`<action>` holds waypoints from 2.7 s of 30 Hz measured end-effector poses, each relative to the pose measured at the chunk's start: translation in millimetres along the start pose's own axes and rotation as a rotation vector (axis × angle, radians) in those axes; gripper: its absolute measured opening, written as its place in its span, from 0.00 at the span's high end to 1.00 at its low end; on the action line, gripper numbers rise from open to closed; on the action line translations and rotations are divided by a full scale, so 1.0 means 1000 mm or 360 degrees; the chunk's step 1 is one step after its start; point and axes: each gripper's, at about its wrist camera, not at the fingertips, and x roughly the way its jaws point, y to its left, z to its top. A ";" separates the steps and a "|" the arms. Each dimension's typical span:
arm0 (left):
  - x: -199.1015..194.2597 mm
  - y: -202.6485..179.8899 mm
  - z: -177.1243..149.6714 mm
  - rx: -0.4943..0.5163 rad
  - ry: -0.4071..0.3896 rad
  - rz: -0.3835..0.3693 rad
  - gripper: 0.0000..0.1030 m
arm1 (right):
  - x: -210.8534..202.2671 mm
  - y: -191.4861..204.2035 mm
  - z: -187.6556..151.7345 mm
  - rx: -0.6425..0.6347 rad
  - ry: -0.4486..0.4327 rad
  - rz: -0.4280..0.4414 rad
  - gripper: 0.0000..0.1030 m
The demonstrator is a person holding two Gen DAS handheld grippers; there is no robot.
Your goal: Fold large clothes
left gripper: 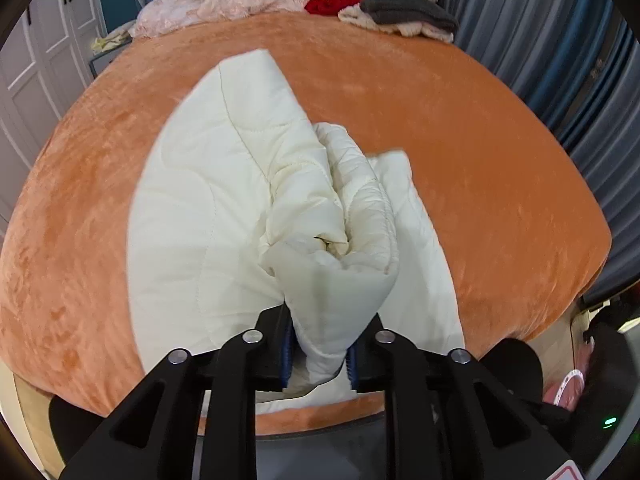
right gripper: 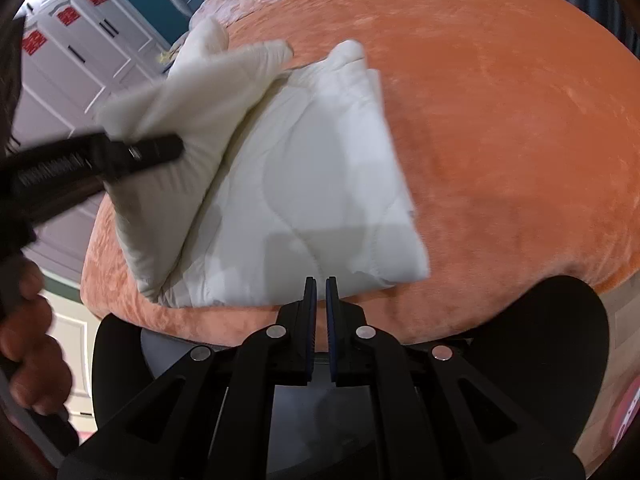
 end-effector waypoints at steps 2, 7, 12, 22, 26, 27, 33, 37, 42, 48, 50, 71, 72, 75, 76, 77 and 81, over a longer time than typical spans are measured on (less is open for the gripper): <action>0.003 -0.004 -0.005 0.0024 -0.0004 0.0012 0.77 | -0.004 -0.003 0.001 0.0011 -0.0016 -0.0003 0.95; -0.010 -0.005 -0.010 0.0029 -0.0044 -0.0079 0.41 | -0.032 -0.006 0.015 0.0002 -0.0121 0.0002 0.74; -0.042 0.008 -0.024 0.0012 -0.0153 -0.0103 0.22 | -0.066 0.012 0.038 -0.0092 -0.0275 0.0018 0.56; -0.018 0.087 -0.074 -0.0263 0.0044 0.0036 0.18 | -0.070 0.096 0.086 -0.0458 -0.0363 0.0099 0.29; 0.000 0.095 -0.082 -0.0268 0.0070 0.0062 0.18 | -0.031 0.120 0.099 -0.0523 -0.0214 0.0085 0.29; 0.004 0.094 -0.083 -0.0246 0.0073 0.0071 0.19 | -0.022 0.121 0.098 -0.0516 -0.0166 0.0094 0.30; 0.013 0.089 -0.093 -0.0166 0.0075 0.0076 0.21 | -0.009 0.109 0.085 -0.0494 -0.0080 0.0115 0.83; 0.017 0.091 -0.094 -0.0162 0.0086 0.0086 0.55 | -0.053 0.097 0.070 -0.0480 -0.0241 0.0108 0.88; 0.015 0.088 -0.092 -0.0145 0.0077 -0.0014 0.74 | -0.085 0.051 0.047 -0.0318 -0.0336 -0.0003 0.88; 0.017 0.062 -0.089 -0.0043 0.0093 0.0030 0.76 | -0.048 -0.011 0.023 -0.0106 -0.0188 -0.0133 0.88; 0.022 0.060 -0.091 -0.0035 0.0115 0.0053 0.77 | -0.034 -0.017 0.016 -0.0092 -0.0150 -0.0141 0.88; 0.029 0.061 -0.099 -0.0109 0.0221 0.0065 0.76 | 0.015 -0.016 0.026 -0.0039 -0.0037 -0.0221 0.69; 0.019 0.064 -0.100 -0.0125 0.0217 0.0032 0.76 | 0.007 -0.020 0.024 -0.0025 -0.0042 -0.0209 0.65; -0.012 0.071 -0.101 -0.0130 0.0168 -0.0022 0.75 | -0.023 -0.029 0.024 0.0044 -0.0081 -0.0185 0.42; -0.026 0.073 -0.102 -0.0117 0.0134 -0.0026 0.74 | -0.030 -0.032 0.024 0.0065 -0.0098 -0.0164 0.42; -0.039 0.075 -0.102 -0.0113 0.0083 -0.0019 0.72 | -0.041 -0.036 0.024 0.0099 -0.0116 -0.0126 0.42; -0.066 0.085 -0.083 -0.0163 -0.0058 -0.0043 0.71 | -0.067 -0.042 0.042 0.0194 -0.0213 -0.0017 0.41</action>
